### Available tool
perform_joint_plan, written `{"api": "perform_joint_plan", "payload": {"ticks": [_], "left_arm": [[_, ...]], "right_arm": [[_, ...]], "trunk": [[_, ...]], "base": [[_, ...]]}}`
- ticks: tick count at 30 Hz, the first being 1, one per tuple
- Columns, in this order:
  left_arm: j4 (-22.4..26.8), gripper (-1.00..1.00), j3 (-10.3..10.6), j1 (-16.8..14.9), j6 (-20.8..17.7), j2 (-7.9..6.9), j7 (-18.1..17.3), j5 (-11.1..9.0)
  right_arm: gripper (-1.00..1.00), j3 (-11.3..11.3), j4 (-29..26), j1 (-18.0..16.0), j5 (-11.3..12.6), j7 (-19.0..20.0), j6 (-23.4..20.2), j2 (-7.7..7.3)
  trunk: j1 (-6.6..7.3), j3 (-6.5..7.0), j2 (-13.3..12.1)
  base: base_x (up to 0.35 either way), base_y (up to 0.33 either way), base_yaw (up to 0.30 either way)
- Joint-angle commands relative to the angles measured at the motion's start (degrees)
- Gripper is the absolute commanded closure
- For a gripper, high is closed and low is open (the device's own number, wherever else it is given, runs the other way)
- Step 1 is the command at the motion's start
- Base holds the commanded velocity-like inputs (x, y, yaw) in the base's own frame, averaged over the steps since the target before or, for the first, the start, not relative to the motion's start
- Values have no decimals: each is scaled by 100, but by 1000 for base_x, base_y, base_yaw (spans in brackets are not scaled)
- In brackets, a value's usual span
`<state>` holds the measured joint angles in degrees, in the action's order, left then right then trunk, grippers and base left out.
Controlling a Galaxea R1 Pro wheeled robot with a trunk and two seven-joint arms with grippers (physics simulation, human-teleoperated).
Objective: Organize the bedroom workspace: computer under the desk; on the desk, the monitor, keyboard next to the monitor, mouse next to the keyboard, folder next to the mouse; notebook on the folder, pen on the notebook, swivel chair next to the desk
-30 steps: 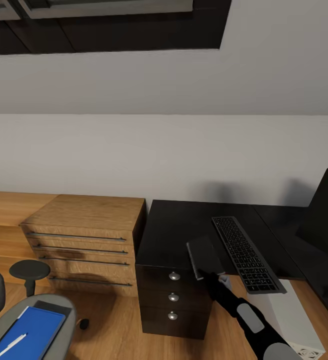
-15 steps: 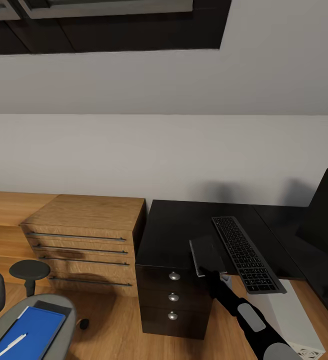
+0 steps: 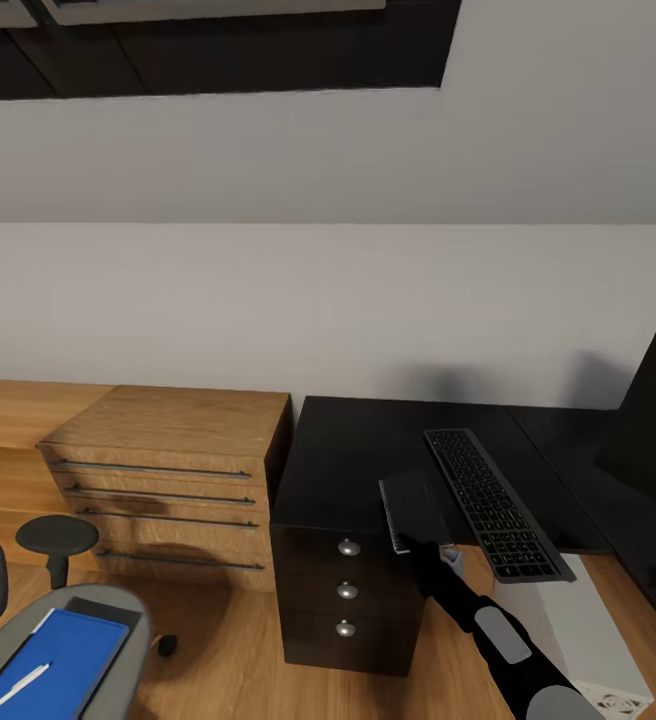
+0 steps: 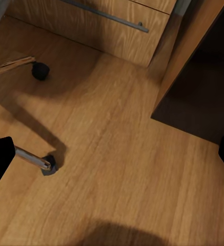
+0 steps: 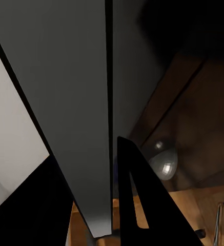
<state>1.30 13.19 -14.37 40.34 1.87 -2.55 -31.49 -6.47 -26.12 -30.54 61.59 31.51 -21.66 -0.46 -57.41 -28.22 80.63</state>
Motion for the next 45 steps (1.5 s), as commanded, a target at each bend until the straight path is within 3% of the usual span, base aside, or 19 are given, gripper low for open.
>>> {"api": "perform_joint_plan", "payload": {"ticks": [1, 13, 45], "left_arm": [[-7, -100, 33, -4, 17, 3, -27, -61], [-7, -100, 34, -4, 17, 5, -31, -59], [-7, -100, 34, -4, 10, 6, -62, -59]], "right_arm": [[100, -21, 2, -4, 41, 5, -49, 5], [100, -21, 2, -4, 37, 3, -36, 10], [100, -21, 2, -4, 29, 4, -22, 11]], "trunk": [[-22, -24, 45], [-286, -240, 526], [-286, -240, 526]], "base": [[0, 0, 0], [0, 0, 0], [31, 0, 0]]}}
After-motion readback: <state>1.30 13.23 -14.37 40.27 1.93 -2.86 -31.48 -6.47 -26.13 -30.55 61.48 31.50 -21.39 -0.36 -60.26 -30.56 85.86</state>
